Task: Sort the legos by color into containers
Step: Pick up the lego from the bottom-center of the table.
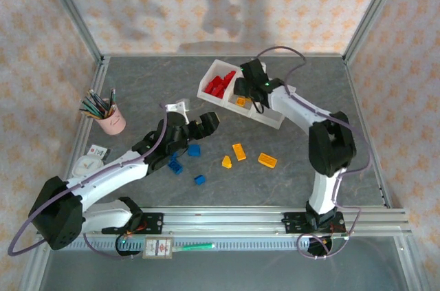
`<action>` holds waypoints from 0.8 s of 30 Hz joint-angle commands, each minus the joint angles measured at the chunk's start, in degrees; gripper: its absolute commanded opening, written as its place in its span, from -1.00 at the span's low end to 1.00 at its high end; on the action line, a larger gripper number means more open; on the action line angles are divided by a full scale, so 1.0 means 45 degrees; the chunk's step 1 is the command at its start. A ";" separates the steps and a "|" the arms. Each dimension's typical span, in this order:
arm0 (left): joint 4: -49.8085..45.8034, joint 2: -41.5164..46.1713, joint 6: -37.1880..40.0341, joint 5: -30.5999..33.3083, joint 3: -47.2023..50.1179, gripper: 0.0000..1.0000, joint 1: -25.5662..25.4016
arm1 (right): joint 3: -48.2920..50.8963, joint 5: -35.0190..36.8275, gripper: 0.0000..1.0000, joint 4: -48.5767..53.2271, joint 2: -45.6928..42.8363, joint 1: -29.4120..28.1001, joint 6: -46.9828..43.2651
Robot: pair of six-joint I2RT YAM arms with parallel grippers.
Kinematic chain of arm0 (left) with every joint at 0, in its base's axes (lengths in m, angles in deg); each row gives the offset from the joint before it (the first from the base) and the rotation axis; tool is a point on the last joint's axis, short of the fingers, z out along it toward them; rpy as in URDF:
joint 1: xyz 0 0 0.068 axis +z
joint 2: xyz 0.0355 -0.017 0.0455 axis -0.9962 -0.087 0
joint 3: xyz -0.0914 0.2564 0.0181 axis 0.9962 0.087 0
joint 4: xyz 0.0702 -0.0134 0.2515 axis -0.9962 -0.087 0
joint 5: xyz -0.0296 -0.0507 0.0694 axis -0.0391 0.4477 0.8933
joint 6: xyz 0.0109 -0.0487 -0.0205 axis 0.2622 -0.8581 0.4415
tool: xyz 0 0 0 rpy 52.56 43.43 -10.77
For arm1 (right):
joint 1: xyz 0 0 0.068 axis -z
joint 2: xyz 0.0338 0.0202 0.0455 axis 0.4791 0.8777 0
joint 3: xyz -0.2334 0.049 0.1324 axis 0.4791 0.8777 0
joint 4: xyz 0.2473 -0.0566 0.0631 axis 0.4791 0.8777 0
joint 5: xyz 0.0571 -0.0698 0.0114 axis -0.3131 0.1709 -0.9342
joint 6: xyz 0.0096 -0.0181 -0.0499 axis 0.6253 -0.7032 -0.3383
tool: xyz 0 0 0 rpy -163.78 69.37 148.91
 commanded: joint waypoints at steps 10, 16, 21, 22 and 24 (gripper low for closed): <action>0.0565 0.0426 -0.0446 -0.0051 0.0983 0.98 -0.1201 | 0.5009 0.0088 0.53 0.1000 -0.4454 -0.0497 0.1447; 0.0554 0.0184 -0.0661 0.0444 0.1115 0.98 -0.2151 | 0.6863 0.0789 0.65 0.2080 -0.5605 -0.1325 0.2449; 0.0800 0.0109 -0.1010 0.0863 0.1365 0.98 -0.2853 | 0.8557 0.0997 0.73 0.2288 -0.6247 -0.1946 0.3550; 0.0848 0.0058 -0.1085 0.0882 0.1435 0.99 -0.2949 | 0.8821 0.1090 0.73 0.2359 -0.6306 -0.2074 0.3825; 0.0859 -0.0021 -0.1178 0.0950 0.1481 0.98 -0.3070 | 0.9239 0.1064 0.74 0.2367 -0.6346 -0.2358 0.4251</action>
